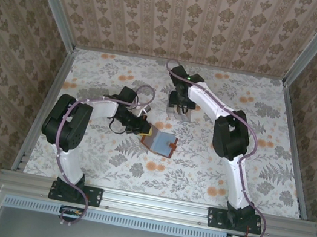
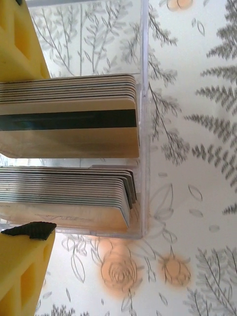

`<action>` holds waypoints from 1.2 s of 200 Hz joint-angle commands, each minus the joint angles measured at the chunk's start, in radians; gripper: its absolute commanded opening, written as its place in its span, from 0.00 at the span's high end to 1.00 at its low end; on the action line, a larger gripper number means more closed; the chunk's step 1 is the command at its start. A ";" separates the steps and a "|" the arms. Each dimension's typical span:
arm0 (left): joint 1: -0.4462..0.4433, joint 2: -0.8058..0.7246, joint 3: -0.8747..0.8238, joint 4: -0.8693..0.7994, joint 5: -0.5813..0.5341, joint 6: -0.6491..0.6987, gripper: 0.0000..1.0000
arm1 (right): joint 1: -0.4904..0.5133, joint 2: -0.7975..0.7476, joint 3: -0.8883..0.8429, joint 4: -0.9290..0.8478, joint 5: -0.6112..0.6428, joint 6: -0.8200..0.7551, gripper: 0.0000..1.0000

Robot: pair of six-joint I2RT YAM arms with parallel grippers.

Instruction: Put the credit cards into the card holder

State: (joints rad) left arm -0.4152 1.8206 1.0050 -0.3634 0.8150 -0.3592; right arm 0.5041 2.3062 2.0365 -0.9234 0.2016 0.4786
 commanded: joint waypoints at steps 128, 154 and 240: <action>0.014 0.039 0.020 -0.021 0.035 0.004 0.95 | -0.063 -0.117 -0.081 -0.034 0.065 -0.026 0.39; 0.013 0.039 0.021 -0.020 0.032 0.000 0.95 | -0.064 -0.124 -0.079 -0.036 0.074 -0.037 0.39; 0.014 0.040 0.012 -0.005 0.030 -0.013 0.93 | -0.064 -0.125 -0.079 -0.043 0.038 -0.085 0.41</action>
State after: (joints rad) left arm -0.4042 1.8469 1.0058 -0.3637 0.8303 -0.3592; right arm 0.4473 2.2147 1.9659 -0.9245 0.2401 0.4286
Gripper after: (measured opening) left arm 0.072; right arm 0.578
